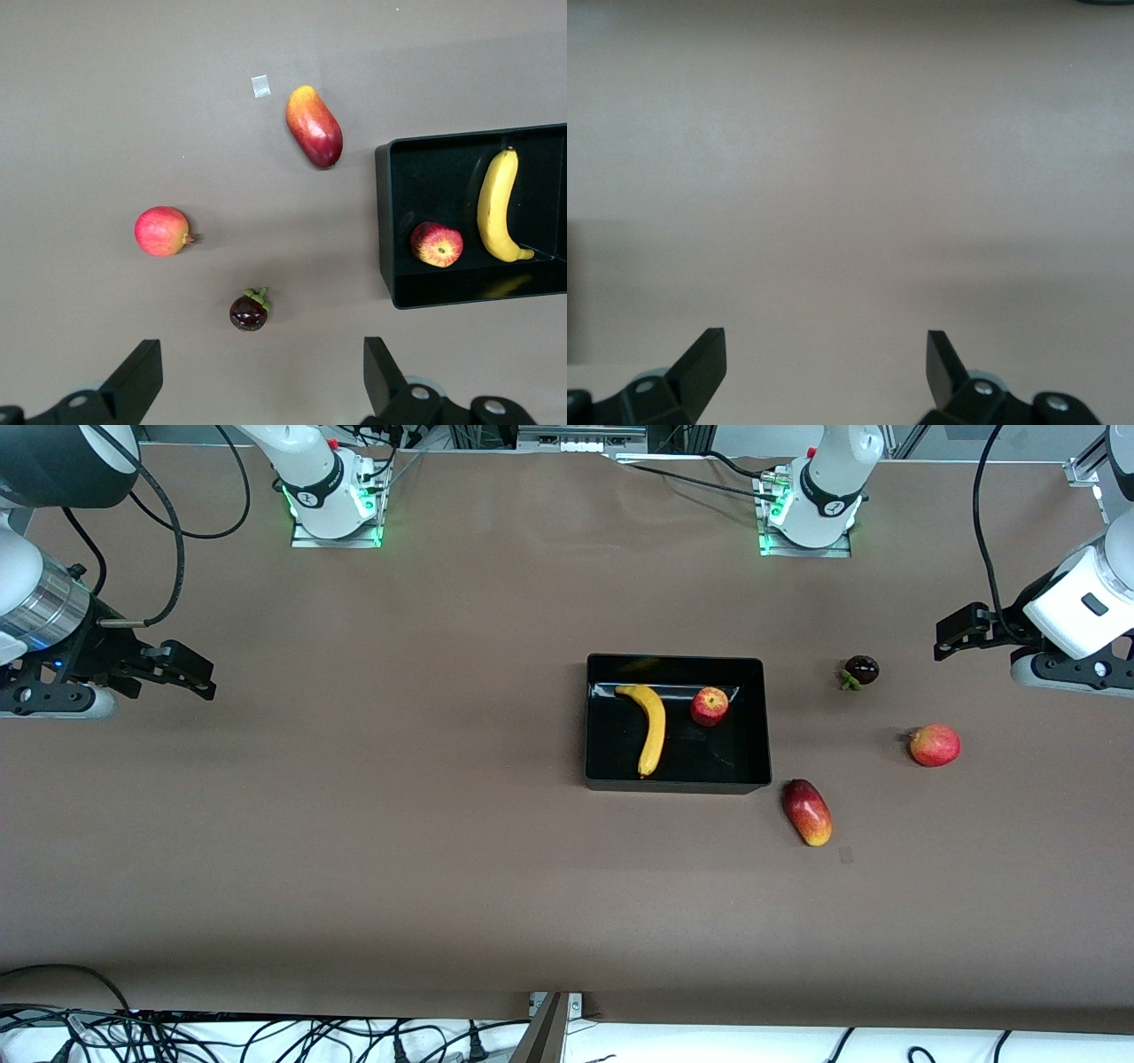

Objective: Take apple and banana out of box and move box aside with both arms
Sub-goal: 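Move the left gripper toward the red apple in the black tray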

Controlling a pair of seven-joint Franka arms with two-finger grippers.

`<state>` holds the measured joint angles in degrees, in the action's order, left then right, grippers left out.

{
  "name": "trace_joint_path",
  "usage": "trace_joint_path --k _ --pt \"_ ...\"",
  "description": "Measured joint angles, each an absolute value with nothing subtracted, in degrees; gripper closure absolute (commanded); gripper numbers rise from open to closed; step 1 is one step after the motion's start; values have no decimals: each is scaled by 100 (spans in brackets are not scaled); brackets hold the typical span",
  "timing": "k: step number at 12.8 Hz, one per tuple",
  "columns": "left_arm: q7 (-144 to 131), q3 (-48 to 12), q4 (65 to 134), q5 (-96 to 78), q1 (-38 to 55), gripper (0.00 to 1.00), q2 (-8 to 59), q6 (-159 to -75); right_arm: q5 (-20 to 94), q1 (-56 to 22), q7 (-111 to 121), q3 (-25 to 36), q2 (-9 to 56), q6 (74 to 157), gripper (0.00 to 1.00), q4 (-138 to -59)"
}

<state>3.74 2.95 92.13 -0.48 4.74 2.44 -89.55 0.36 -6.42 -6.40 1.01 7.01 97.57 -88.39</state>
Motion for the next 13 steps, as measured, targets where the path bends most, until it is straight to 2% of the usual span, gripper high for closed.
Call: trace_joint_path --k 7,13 --pt "371 294 9211 -48 478 0 274 -8750 36 -642 -640 100 701 9757 0 -8838" --pt "370 234 9194 -48 543 0 578 -8508 36 -645 -640 83 701 9757 0 -8838"
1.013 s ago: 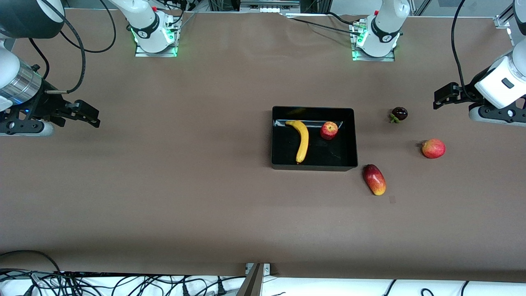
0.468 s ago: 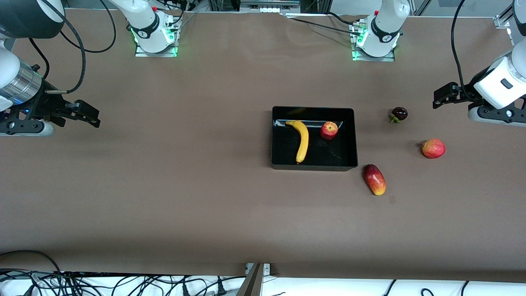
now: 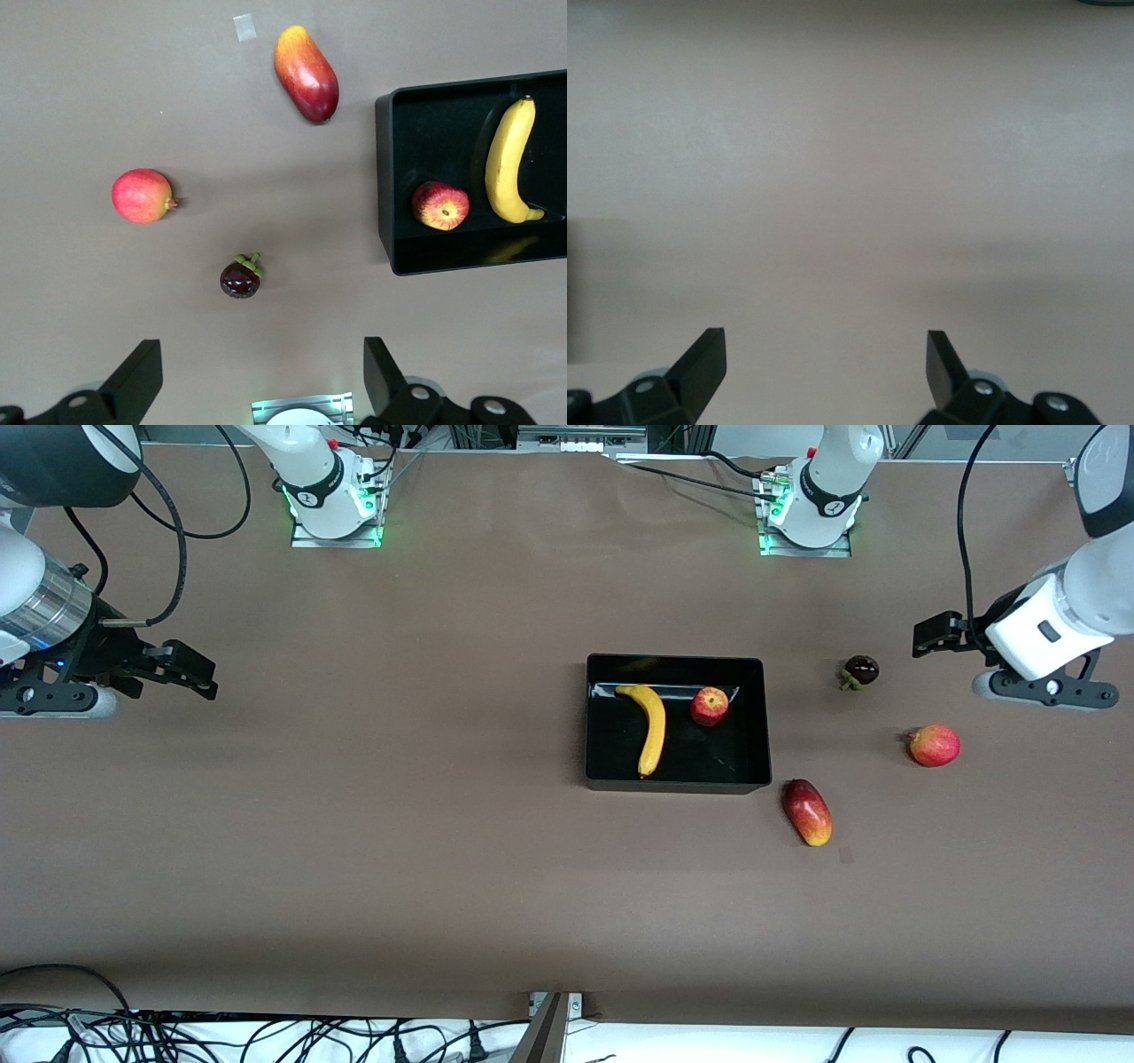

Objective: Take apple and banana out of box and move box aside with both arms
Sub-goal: 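Move the left gripper toward the red apple in the black tray, then lower the left gripper and grasp the red apple in the tray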

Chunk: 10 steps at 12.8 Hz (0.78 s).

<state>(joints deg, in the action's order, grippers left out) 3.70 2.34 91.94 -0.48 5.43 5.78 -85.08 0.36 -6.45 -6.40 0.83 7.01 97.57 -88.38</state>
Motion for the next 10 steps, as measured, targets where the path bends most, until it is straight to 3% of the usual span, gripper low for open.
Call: trace_joint_path --k 4,8,10 --pt "-988 -655 9216 -51 566 0 839 -8660 36 -646 -641 81 701 9757 0 -8835" --pt "-2294 -1412 9491 -49 654 0 1740 -9733 36 -646 -641 80 699 9757 0 -8830" --pt "-2369 -1595 10196 -49 634 0 1911 -10708 36 -647 -641 80 699 9757 0 -8830"
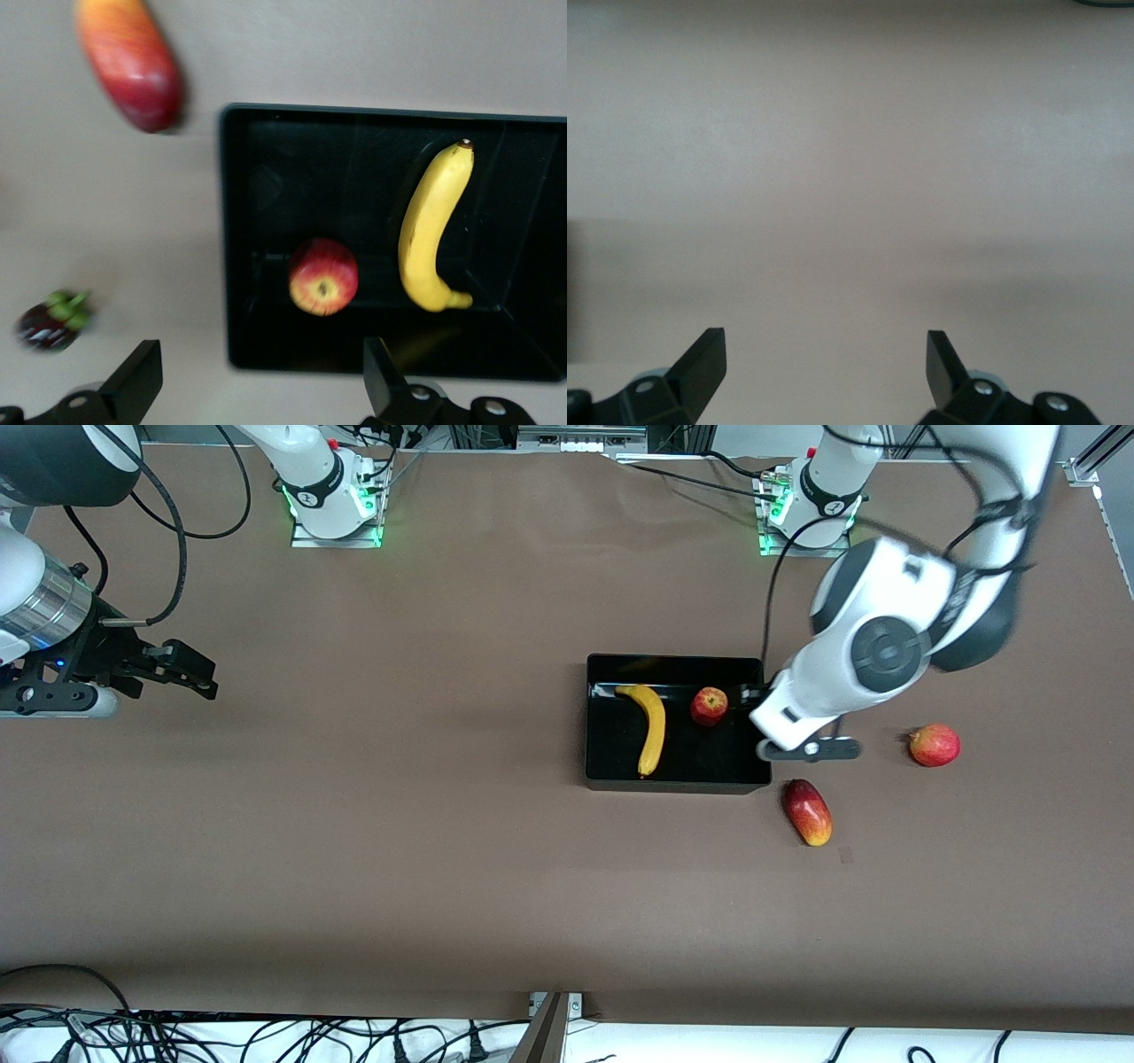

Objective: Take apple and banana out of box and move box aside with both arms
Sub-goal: 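Lower the left gripper and grasp the red apple in the tray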

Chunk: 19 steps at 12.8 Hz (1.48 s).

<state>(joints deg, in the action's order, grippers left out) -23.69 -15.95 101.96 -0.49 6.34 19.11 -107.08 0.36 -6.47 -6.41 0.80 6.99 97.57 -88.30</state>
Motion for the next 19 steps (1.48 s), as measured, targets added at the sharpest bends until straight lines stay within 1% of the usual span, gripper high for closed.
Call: trace_joint_path --k 3,5,7,12,13,14,15,16,18,19 --pt "-2477 -1848 11556 -49 646 0 1924 -12584 36 -647 -641 80 699 9755 0 -8830" --pt "-2504 -1913 12316 -49 665 0 1955 -13568 36 -647 -641 80 699 9755 0 -8830" --pt "-2509 -1912 12644 -8 661 0 2011 -13960 36 -647 -641 80 699 9755 0 -8830" --pt "-2620 -1929 12658 599 665 0 2058 -14021 36 -647 -641 80 699 9755 0 -8830" --pt "-2652 -1936 12658 618 670 22 2066 -14054 36 -647 -641 80 699 9755 0 -8830" --pt "-2673 -1943 12658 625 678 48 2075 -14077 36 -647 -641 80 699 9755 0 -8830" --pt "-2689 -1951 12662 625 693 55 2111 -14110 36 -647 -641 80 699 9755 0 -8830" --pt "-2699 -1951 12666 625 709 59 2178 -14151 36 -647 -641 80 699 9755 0 -8830" --pt "-2702 -1952 12648 629 716 46 2190 -14171 36 -647 -641 80 699 9755 0 -8830" --pt "-2703 -1952 12647 629 716 65 2190 -14173 36 -647 -641 80 699 9754 0 -8830"
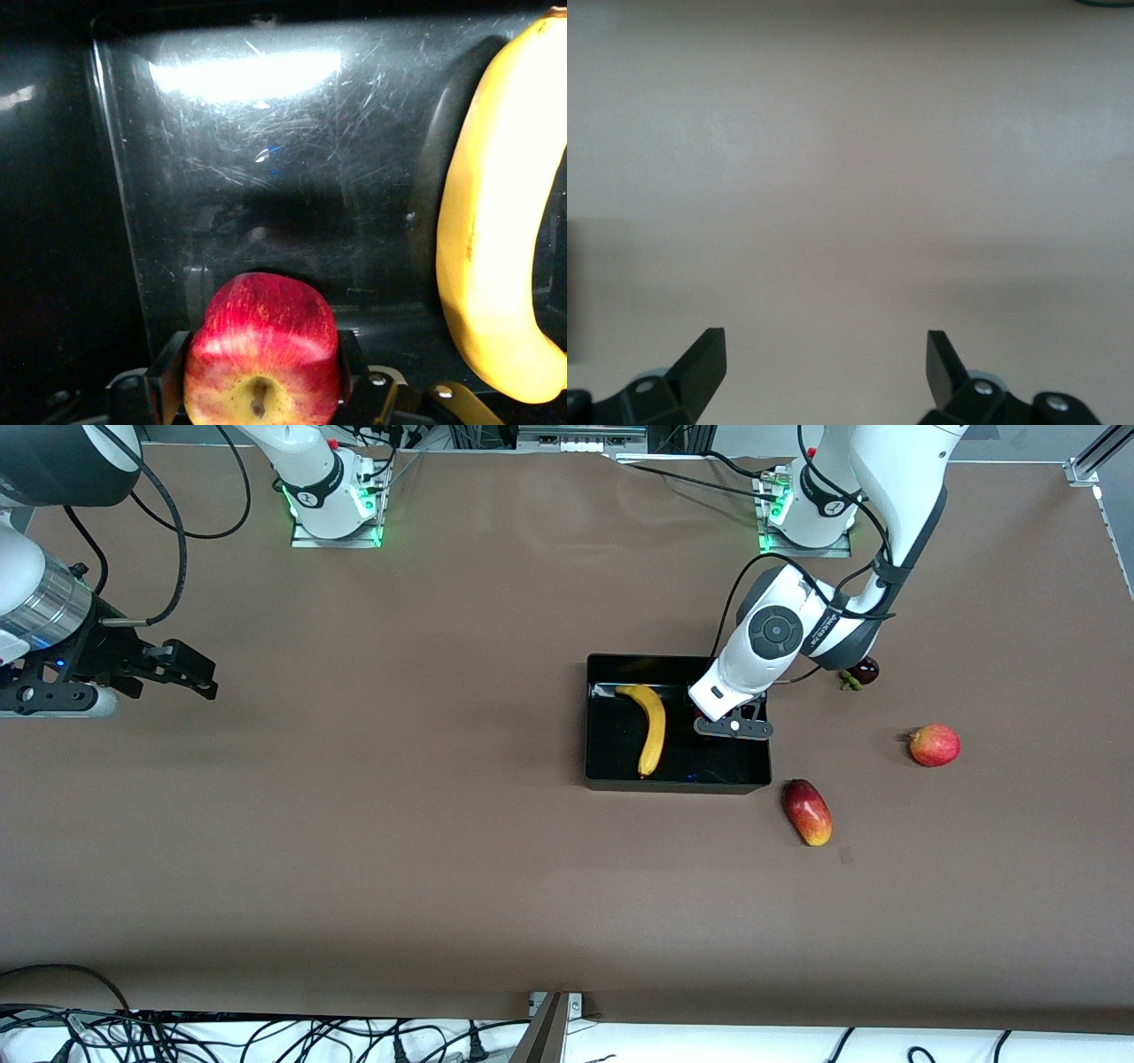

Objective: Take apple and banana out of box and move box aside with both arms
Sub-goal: 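Lower the left gripper and grasp the red apple in the tray, then lift the red apple out and place it beside the tray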

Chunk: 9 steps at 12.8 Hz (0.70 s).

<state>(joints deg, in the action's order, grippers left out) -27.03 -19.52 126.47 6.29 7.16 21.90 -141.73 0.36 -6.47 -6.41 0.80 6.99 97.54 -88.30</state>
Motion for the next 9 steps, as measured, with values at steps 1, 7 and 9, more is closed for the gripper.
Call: trace_joint_path --k 1,7,9 --pt "-2710 -1952 12647 629 716 84 2189 -14173 36 -647 -641 80 699 9753 0 -8830" --pt "-2836 -1955 12584 629 719 97 2191 -14153 36 -647 -641 80 699 9750 0 -8830" --pt "-2843 -1971 12253 629 721 96 2187 -13688 36 -647 -641 80 699 9750 0 -8830"
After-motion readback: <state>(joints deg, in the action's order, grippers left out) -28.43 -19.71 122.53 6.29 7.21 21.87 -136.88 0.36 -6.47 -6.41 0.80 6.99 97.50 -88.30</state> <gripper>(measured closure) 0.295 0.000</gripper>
